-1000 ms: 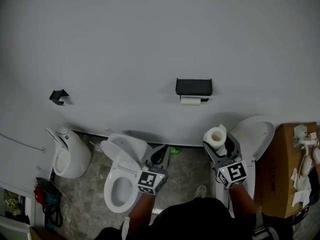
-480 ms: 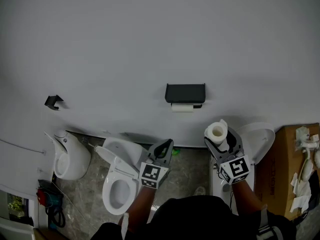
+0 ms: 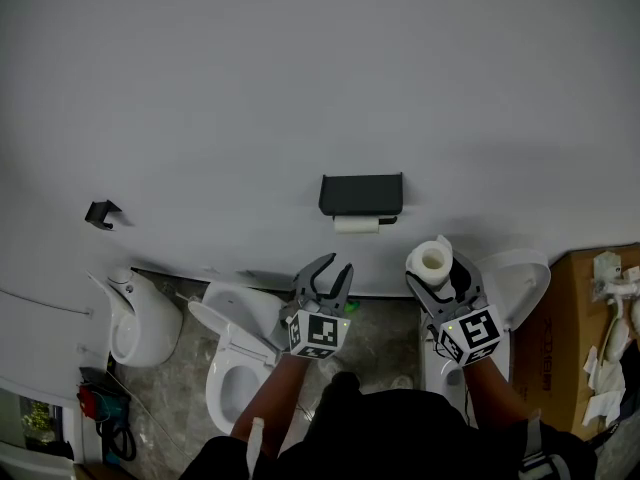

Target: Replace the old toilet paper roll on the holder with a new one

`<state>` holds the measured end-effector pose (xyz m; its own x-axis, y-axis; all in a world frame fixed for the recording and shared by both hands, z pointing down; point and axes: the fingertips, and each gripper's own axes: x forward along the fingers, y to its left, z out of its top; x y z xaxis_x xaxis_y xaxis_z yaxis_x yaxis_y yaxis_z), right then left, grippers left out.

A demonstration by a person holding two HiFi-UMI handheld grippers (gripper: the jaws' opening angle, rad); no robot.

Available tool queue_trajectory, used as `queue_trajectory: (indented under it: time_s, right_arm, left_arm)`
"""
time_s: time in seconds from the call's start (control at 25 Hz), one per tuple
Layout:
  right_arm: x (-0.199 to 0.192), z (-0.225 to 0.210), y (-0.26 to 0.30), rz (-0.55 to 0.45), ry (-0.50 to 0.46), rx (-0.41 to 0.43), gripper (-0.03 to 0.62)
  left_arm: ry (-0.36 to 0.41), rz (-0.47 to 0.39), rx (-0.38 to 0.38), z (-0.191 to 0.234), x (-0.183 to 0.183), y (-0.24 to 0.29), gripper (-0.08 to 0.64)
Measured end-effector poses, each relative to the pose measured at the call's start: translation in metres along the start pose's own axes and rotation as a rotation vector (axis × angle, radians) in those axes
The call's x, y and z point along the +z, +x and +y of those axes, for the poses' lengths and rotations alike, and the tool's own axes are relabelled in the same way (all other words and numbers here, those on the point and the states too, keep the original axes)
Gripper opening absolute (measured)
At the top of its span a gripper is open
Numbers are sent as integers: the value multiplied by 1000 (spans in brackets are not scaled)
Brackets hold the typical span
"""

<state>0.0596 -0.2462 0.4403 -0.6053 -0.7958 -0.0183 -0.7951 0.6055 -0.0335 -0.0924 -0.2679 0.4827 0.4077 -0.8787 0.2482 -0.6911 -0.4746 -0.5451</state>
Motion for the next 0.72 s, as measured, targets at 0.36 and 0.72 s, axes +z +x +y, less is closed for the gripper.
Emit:
queue_trajectory:
  time_s: [0.36, 0.72]
  right_arm:
    - [-6, -9, 13, 17, 43, -16, 305]
    - [-5, -17, 20, 9, 44, -7, 305]
  left_arm:
    - [485, 93, -15, -2, -2, 47, 209]
    - [703, 217, 28, -5, -24, 89, 238]
